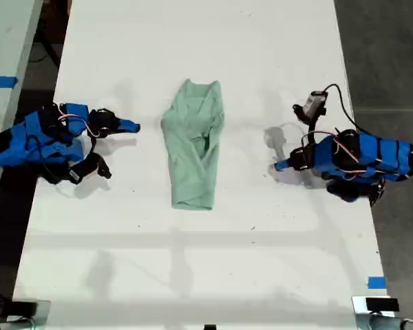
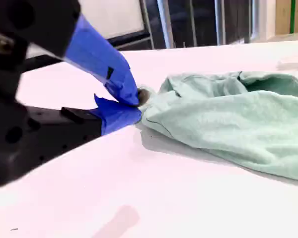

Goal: Fold t shirt

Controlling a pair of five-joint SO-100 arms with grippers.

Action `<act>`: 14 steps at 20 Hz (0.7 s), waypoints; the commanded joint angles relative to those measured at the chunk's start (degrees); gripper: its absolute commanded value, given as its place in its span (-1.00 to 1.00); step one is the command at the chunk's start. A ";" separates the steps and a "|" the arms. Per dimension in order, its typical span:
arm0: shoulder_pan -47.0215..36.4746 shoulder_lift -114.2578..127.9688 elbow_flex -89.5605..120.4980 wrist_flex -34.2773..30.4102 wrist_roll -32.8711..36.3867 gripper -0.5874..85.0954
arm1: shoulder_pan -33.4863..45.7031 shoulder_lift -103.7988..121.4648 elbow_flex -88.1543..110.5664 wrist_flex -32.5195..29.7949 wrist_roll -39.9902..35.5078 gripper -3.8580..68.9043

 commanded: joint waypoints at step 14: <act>29.79 -105.82 -95.80 22.24 -27.33 -0.99 | -15.47 -108.81 -104.24 12.66 13.36 -0.88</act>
